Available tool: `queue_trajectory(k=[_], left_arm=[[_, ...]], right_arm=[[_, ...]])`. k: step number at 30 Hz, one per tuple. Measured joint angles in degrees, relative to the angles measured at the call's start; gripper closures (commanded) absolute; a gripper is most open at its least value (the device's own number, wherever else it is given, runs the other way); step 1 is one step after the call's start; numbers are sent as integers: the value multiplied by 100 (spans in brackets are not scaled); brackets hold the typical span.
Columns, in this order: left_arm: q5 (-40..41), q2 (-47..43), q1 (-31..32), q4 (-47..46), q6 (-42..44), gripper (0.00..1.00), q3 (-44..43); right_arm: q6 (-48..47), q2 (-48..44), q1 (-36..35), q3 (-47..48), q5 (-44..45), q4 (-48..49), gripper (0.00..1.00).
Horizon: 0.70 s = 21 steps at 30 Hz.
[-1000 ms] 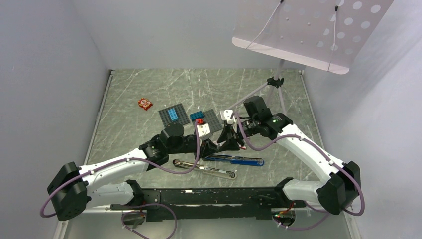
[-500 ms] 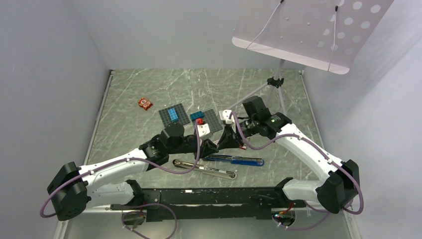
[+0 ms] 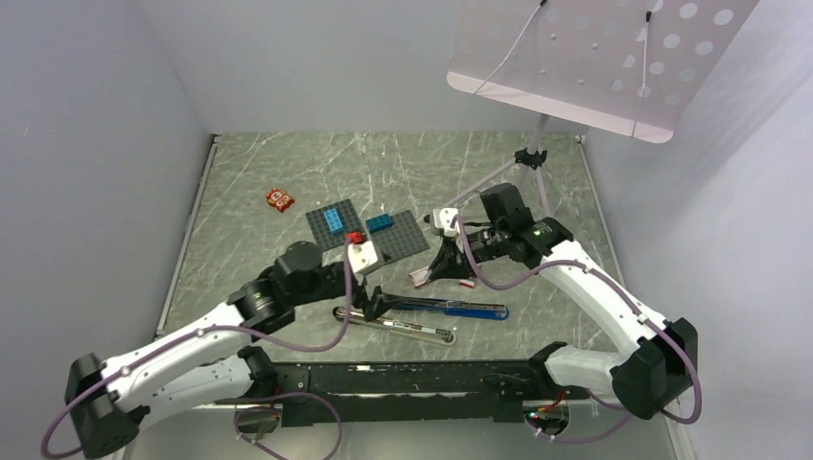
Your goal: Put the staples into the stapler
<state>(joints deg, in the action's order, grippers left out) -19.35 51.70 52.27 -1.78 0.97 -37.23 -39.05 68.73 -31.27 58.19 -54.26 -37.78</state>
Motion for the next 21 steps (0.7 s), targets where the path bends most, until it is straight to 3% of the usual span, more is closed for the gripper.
queue_trajectory(k=[5,9,16,21], left_arm=[[358,-970,-151,640,608,1,4],[424,-1226,-275,835,909,1,125],[-42,-518,-256,28,671,1,741],[-26,306,323,-1137,525,2,835]], right_arm=[[-555,-249,378,-376,94,-197,87],[-1139,-302,710,-826,138,-468,88],[-1534,-306,975,-927,-299,-739,87],[-1416,-326,933,-894,-798,-717,87]])
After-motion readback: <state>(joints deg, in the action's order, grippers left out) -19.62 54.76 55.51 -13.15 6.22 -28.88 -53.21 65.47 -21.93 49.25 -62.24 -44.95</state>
